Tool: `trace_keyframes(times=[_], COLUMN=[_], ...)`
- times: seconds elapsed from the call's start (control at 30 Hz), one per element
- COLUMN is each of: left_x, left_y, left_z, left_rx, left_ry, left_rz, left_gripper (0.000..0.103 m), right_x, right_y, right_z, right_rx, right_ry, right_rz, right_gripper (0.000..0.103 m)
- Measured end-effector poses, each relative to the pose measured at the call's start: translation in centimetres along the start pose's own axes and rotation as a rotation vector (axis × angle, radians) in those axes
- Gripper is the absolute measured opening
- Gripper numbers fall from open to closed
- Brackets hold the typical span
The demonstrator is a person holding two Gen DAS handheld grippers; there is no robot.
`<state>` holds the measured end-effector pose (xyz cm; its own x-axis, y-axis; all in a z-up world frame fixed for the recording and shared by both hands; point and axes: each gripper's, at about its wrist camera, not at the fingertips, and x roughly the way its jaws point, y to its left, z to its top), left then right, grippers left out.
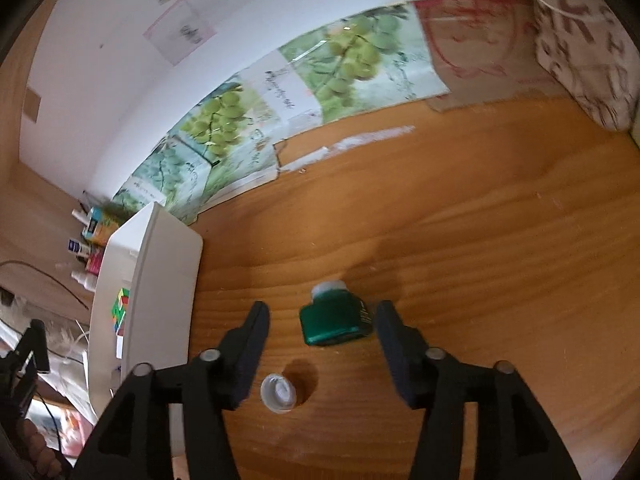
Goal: Organize rigid objects
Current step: 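Carry the black charger in the left tool toward the tray, then open the left tool to drop the black charger into the tray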
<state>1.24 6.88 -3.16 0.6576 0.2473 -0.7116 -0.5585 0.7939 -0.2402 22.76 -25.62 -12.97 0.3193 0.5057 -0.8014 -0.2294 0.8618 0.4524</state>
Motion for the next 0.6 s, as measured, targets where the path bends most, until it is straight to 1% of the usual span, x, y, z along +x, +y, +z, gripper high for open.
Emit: trace_keyframes(times=[0.07, 0.13, 0.27, 0.37, 0.43, 0.6], left_x=[0.7, 1.4, 2.8, 3.8, 4.2, 4.9], left_y=[0.7, 1.2, 2.3, 2.8, 3.1, 3.9], left_z=[0.2, 0.3, 0.3, 0.2, 0.2, 0.6], left_rx=[0.005, 0.014, 0.012, 0.022, 0.043, 0.076], left_ry=[0.026, 0.054, 0.122, 0.164, 0.176, 0.199], left_rz=[-0.005, -0.010, -0.031, -0.026, -0.010, -0.019], left_gripper=[0.059, 0.059, 0.059, 0.059, 0.059, 0.059], right_x=[-0.1, -0.2, 0.0, 0.3, 0.6, 1.2], right_y=[-0.4, -0.8, -0.8, -0.5, -0.1, 0.7], right_z=[-0.4, -0.7, -1.6, -2.3, -2.9, -3.7], right_rx=[0.020, 0.047, 0.072, 0.078, 0.084, 0.101], right_ry=[-0.008, -0.018, -0.024, -0.021, -0.020, -0.026], right_rz=[-0.007, -0.022, -0.052, -0.065, -0.069, -0.072], right_gripper=[0.060, 0.065, 0.066, 0.066, 0.066, 0.066])
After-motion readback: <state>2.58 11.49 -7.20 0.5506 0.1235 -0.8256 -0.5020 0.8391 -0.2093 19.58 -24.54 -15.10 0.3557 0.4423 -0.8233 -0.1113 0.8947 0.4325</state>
